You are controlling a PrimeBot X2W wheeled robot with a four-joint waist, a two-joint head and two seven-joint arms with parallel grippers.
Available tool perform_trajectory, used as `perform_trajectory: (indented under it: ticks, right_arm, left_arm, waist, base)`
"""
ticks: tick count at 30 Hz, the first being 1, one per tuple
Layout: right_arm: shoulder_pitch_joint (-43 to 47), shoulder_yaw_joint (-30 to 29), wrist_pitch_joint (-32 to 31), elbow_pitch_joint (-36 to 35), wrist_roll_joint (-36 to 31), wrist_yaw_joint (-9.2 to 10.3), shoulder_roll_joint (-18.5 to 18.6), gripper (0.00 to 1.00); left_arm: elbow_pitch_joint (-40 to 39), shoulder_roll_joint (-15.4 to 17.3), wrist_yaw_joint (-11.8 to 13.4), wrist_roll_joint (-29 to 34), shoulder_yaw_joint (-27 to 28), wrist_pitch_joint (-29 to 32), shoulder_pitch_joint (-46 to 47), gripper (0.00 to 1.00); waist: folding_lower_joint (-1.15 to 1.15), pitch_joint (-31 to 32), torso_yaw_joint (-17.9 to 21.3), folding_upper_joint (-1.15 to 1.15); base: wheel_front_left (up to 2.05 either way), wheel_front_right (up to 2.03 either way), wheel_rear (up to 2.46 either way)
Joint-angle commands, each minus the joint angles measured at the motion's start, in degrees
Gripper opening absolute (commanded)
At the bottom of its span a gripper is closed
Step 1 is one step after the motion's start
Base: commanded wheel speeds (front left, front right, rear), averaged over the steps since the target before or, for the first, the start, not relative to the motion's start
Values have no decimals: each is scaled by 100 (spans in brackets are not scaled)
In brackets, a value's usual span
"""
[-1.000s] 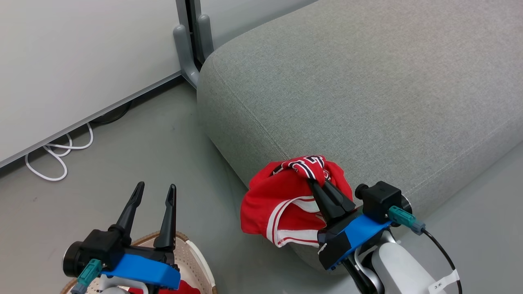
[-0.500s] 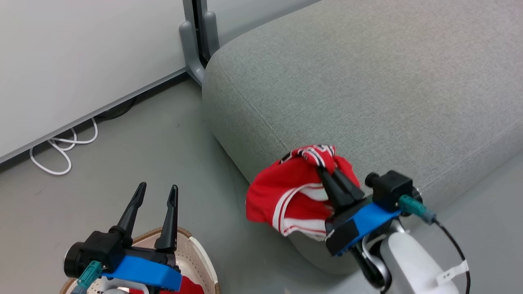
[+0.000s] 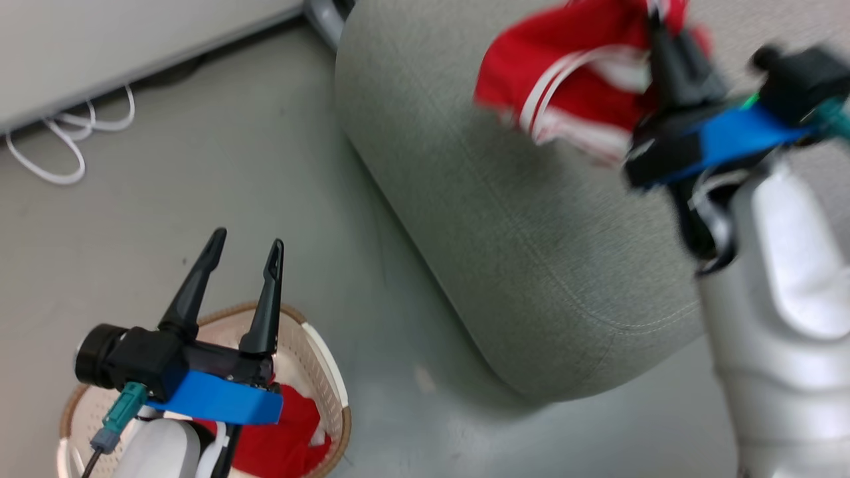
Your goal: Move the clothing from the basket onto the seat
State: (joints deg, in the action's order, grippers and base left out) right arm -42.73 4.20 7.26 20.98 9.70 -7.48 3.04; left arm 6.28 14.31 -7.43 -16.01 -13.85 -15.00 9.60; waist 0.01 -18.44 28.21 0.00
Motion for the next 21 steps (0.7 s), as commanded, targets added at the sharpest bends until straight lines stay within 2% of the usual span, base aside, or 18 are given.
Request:
perform_trajectory:
  ticks: [1,11,16,21]
  right_arm:
    - [-455,-306,-101,-85,-64,-3,111,0]
    - [-1951,-1644,-232,139,-418,-3,850,0]
    - [-2232,-2263,-92,468,-530,-2,1135,0]
    - [-2198,-2688,60,880,-663,-3,1244,0]
  left_arm:
    - [-79,106,-3,56,-15,-25,165,100]
    - [-522,410,-4,127,-199,75,811,100]
    - [-867,567,-4,187,-189,186,1092,100]
    - [-1156,643,23,229,-198,290,1212,100]
  waist:
    - [-1,-640,-203,0]
    - [-1,-1781,-593,0]
    - [-1,-2238,-752,0]
    - [-1,-2498,-808,0]
  base:
    - [0,0,0]
    - [0,0,0]
    - [0,0,0]
    - [0,0,0]
